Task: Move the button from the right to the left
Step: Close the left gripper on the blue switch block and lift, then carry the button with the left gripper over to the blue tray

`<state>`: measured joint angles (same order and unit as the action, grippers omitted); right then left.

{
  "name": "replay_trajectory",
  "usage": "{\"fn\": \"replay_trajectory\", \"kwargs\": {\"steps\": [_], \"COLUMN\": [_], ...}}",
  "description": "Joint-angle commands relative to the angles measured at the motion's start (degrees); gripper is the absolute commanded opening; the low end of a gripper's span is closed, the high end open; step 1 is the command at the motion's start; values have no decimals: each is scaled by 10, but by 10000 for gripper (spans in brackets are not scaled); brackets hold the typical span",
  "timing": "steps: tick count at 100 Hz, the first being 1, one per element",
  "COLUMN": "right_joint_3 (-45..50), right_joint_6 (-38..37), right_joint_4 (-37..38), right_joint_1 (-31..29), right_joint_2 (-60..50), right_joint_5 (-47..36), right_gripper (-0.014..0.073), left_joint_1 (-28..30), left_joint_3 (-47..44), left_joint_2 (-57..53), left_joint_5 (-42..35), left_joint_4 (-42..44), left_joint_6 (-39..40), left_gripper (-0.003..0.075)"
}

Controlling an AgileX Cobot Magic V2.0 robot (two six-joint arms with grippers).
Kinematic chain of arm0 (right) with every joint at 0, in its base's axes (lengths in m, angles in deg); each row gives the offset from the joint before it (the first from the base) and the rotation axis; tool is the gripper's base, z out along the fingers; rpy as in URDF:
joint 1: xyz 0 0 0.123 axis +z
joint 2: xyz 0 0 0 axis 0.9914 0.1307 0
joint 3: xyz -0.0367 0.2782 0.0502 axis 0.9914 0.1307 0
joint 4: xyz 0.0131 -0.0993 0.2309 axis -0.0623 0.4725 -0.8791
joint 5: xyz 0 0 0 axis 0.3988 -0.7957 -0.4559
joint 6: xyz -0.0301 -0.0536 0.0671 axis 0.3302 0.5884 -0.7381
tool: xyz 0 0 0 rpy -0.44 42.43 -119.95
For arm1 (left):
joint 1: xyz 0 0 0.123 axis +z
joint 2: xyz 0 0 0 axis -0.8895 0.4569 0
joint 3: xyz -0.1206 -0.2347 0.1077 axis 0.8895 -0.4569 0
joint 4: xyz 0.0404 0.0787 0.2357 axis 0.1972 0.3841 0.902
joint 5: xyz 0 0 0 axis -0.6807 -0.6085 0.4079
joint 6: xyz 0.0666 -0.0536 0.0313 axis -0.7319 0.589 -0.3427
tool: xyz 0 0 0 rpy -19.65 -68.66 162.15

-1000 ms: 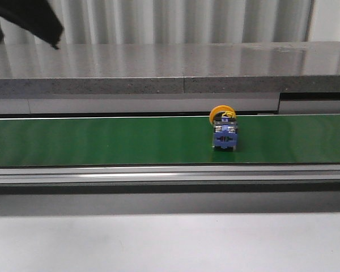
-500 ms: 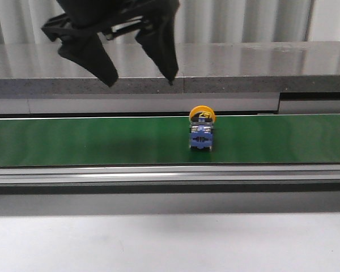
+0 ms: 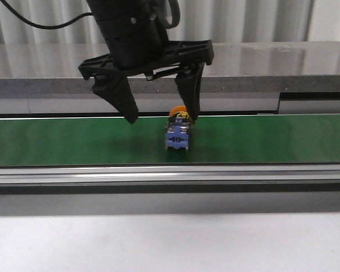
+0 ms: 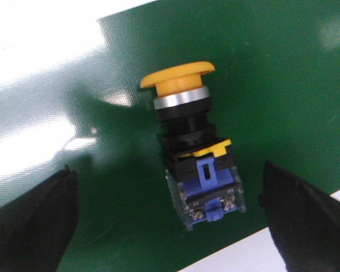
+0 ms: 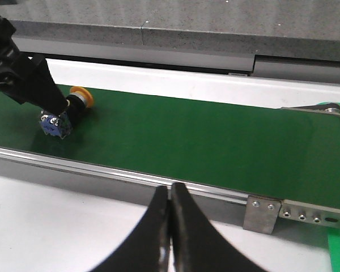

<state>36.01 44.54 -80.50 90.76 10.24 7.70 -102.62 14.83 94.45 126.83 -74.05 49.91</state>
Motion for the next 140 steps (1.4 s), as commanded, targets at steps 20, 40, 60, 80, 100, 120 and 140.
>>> {"fn": "replay_trajectory", "kwargs": {"steps": [20, 40, 60, 80, 100, 120, 140], "right_joint_3": [-15, -15, -15, -15, -15, -15, -15], "right_joint_6": [4, 4, 4, 4, 4, 4, 4], "right_joint_4": [-4, -4, -4, -4, -4, -4, -4], "right_joint_1": [1, 1, 1, 1, 1, 1, 1], "right_joint_2": [5, 5, 5, 5, 5, 5, 5], "right_joint_5": [-45, -45, -45, -45, -45, -45, -45], "right_gripper": [-66, -66, -66, -66, -66, -66, -66], "left_joint_1": [-3, -3, -3, 5, 57, 143, 241], "left_joint_3": [19, 19, 19, 19, 19, 19, 19], "left_joint_2": [-10, -9, -18, -67, -122, -159, -170], "left_joint_5": [-13, -8, 1, 27, 60, 105, 129], "left_joint_4": [-3, 0, 8, 52, 79, 121, 121], "left_joint_6": [8, 8, 8, 8, 8, -9, -55], "left_gripper": [517, 182, 72, 72, 72, 72, 71]}}
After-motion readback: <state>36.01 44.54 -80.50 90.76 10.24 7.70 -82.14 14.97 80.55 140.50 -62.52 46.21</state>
